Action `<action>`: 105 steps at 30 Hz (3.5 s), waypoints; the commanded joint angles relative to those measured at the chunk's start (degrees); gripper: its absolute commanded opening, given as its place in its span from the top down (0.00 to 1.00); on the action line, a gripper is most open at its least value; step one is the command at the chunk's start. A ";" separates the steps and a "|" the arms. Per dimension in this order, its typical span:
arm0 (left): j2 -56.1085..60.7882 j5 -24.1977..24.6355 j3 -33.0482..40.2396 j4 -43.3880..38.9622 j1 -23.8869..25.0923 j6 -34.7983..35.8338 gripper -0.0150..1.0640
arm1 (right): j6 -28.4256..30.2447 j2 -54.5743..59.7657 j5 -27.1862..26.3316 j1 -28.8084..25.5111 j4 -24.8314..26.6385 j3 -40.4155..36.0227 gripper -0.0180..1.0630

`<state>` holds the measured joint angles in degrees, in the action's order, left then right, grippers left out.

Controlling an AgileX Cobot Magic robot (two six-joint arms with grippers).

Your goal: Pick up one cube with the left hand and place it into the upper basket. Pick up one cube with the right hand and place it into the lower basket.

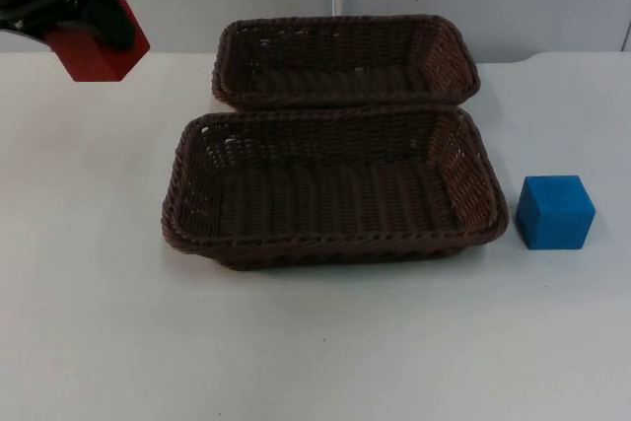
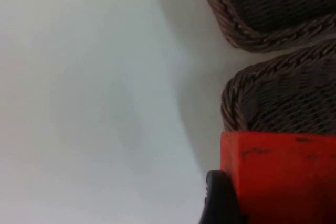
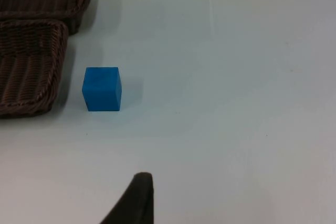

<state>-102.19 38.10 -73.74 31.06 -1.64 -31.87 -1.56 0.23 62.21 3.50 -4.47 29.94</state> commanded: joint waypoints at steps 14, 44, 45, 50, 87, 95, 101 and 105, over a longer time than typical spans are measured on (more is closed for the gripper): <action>-2.77 -3.67 -6.01 6.01 -5.31 -5.05 0.99 | 0.19 -0.23 -0.47 -0.25 0.28 -0.40 0.01; -37.61 -5.95 -46.55 6.18 -13.12 -0.62 0.99 | 0.19 -0.23 -0.47 -0.25 0.28 -0.40 0.01; -38.75 -6.29 -47.47 6.18 -13.12 -0.62 0.99 | 0.19 -0.23 -0.47 -0.25 0.28 -0.40 0.01; -41.89 -10.45 -48.33 8.58 -13.12 -0.62 0.99 | 0.19 -0.23 -0.47 -0.25 0.28 -0.40 0.01; -41.40 -9.82 -48.16 8.98 -13.12 -0.62 0.31 | 0.19 -0.23 -0.37 -0.25 0.29 -0.40 0.01; -35.66 -3.42 -48.16 8.64 -13.12 -0.62 0.31 | 0.19 -0.23 -0.37 -0.25 0.29 -0.40 0.01; -30.63 0.76 -48.16 8.47 -12.96 -0.08 0.31 | 0.19 -0.23 -0.37 -0.25 0.29 -0.40 0.01; -27.89 2.55 -48.16 6.92 -12.96 1.73 0.31 | 0.19 -0.23 -0.37 -0.25 0.29 -0.40 0.01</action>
<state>-131.21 39.73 -121.70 38.57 -14.40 -30.95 -1.56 0.23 62.10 3.50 -4.26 29.94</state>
